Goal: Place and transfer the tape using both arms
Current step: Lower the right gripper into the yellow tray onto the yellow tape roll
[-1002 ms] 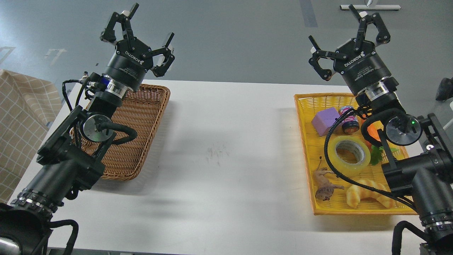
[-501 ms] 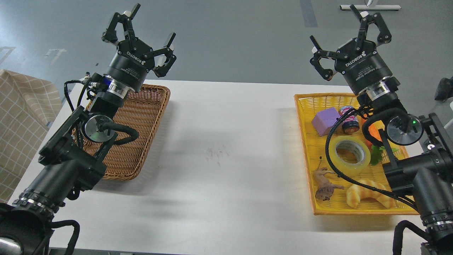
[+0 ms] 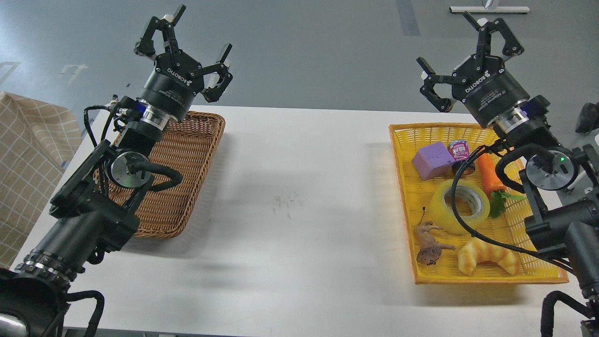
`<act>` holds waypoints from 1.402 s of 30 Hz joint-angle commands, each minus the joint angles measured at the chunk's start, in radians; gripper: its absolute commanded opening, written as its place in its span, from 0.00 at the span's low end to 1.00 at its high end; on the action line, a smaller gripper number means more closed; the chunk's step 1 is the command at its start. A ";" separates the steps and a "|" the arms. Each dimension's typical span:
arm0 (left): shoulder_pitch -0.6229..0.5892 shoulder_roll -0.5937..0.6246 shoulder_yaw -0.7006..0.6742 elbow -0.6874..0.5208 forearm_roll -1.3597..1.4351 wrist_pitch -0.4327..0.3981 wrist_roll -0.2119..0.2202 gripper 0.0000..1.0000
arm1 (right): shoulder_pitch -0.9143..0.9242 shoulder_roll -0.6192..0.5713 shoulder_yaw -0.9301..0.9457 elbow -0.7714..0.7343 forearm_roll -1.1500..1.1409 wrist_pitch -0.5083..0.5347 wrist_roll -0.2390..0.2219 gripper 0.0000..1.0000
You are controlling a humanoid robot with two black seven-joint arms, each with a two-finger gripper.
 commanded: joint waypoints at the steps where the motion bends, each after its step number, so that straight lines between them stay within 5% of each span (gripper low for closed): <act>1: 0.000 0.000 0.000 -0.001 0.000 0.000 0.001 0.98 | -0.001 -0.046 -0.005 0.006 -0.122 0.000 -0.002 1.00; 23: -0.007 0.008 0.000 -0.007 -0.001 0.000 0.001 0.98 | -0.021 -0.420 -0.325 0.262 -0.770 0.000 -0.015 1.00; 42: -0.003 0.011 0.000 -0.008 0.000 0.000 0.001 0.98 | -0.137 -0.646 -0.334 0.392 -0.814 0.000 -0.063 1.00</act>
